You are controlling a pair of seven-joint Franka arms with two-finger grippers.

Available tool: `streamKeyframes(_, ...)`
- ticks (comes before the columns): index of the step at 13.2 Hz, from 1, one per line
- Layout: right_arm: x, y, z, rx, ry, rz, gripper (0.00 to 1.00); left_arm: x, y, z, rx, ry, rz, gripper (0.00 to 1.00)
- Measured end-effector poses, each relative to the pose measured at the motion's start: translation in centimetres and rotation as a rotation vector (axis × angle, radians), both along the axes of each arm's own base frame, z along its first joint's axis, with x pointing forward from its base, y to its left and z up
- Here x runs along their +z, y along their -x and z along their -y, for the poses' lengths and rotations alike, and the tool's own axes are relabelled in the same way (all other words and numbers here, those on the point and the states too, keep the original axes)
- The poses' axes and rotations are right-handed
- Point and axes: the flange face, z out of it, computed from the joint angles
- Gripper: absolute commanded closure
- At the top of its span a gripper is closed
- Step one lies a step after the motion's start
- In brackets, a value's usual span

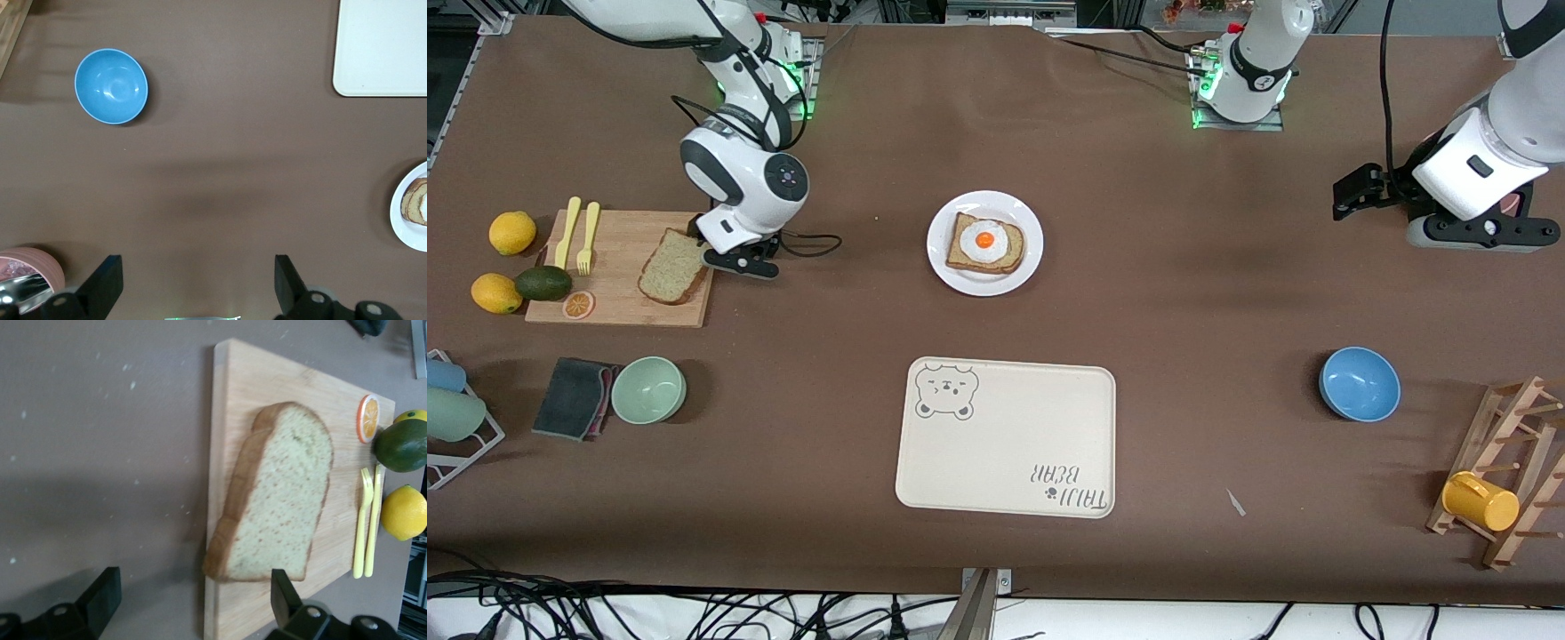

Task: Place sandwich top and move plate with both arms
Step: 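Lower the right gripper and grasp the bread slice by its crust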

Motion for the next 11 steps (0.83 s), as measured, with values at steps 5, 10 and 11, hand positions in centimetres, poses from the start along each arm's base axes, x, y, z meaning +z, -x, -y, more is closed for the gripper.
streamKeyframes(5, -0.2, -0.1, 0.9, 0.02, 0.067, -0.009, 0.28, 0.0, 0.0, 0.0, 0.0, 0.0, -0.001, 0.0)
streamKeyframes(10, -1.6, 0.3, 1.7, 0.034, 0.087, -0.036, 0.38, 0.0, 0.0, 0.0, 0.0, 0.0, -0.003, 0.0)
streamKeyframes(11, -1.7, 0.3, 2.0, 0.028, 0.091, -0.038, 0.38, 0.0, 0.0, 0.0, 0.0, 0.0, -0.003, 0.0)
